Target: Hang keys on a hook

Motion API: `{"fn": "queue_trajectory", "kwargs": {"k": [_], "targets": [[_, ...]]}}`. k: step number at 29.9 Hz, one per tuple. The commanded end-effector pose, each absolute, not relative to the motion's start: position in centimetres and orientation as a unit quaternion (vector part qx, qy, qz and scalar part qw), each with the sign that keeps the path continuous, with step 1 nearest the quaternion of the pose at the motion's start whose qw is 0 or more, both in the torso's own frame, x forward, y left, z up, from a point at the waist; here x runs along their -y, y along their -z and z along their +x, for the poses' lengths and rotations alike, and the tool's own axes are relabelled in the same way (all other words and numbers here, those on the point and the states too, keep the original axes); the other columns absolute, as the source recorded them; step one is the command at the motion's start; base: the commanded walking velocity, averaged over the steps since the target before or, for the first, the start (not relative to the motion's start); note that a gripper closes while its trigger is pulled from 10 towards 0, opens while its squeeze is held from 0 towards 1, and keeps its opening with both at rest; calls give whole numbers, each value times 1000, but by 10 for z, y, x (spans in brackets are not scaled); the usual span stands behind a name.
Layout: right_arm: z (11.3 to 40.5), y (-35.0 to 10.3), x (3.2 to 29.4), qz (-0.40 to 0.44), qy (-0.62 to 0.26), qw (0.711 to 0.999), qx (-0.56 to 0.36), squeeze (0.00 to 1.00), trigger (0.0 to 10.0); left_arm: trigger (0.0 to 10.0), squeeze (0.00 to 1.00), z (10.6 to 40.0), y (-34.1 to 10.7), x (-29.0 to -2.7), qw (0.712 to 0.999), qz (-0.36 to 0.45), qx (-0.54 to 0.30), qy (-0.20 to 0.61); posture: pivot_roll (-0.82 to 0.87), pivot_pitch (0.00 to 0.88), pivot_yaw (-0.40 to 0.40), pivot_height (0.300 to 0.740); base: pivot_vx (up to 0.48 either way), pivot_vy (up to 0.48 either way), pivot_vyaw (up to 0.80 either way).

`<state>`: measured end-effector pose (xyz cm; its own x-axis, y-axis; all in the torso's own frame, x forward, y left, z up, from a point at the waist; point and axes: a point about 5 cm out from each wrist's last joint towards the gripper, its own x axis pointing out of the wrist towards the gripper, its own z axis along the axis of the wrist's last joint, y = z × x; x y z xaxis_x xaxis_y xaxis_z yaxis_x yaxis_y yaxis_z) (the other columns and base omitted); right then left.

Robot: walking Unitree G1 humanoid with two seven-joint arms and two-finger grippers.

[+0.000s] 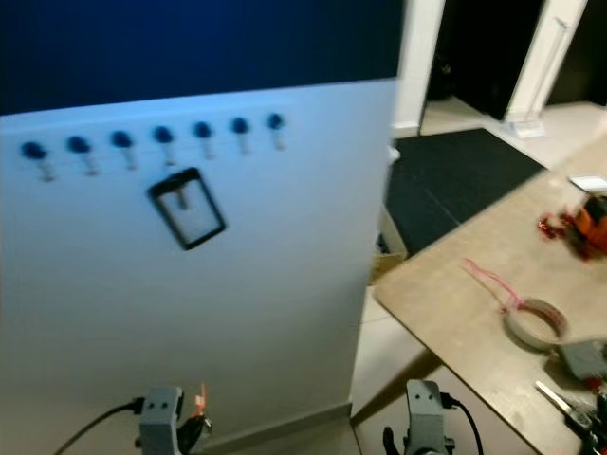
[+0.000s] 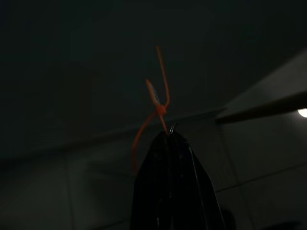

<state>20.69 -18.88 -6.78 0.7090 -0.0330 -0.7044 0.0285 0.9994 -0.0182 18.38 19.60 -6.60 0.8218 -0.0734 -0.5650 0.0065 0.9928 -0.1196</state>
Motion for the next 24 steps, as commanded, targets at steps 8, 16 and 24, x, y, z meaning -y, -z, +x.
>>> {"fn": "queue_trajectory", "kwargs": {"k": [8, 16, 24], "targets": [[200, 72, 190, 0, 21, 919, -393, 0, 10000, 10000, 0, 180, 69, -203, 948, -49, -315, 5, 47, 42, -22, 740, 0, 0, 800], [198, 73, 190, 5, 27, 918, -395, 0, 10000, 10000, 0, 179, 70, -205, 943, -36, -330, 11, 46, 45, -19, 740, 0, 0, 800], [195, 74, 191, 8, 36, 918, -394, 0, 10000, 10000, 0, 178, 72, -205, 940, -32, -340, 12, 44, 46, -13, 740, 0, 0, 796]]}}
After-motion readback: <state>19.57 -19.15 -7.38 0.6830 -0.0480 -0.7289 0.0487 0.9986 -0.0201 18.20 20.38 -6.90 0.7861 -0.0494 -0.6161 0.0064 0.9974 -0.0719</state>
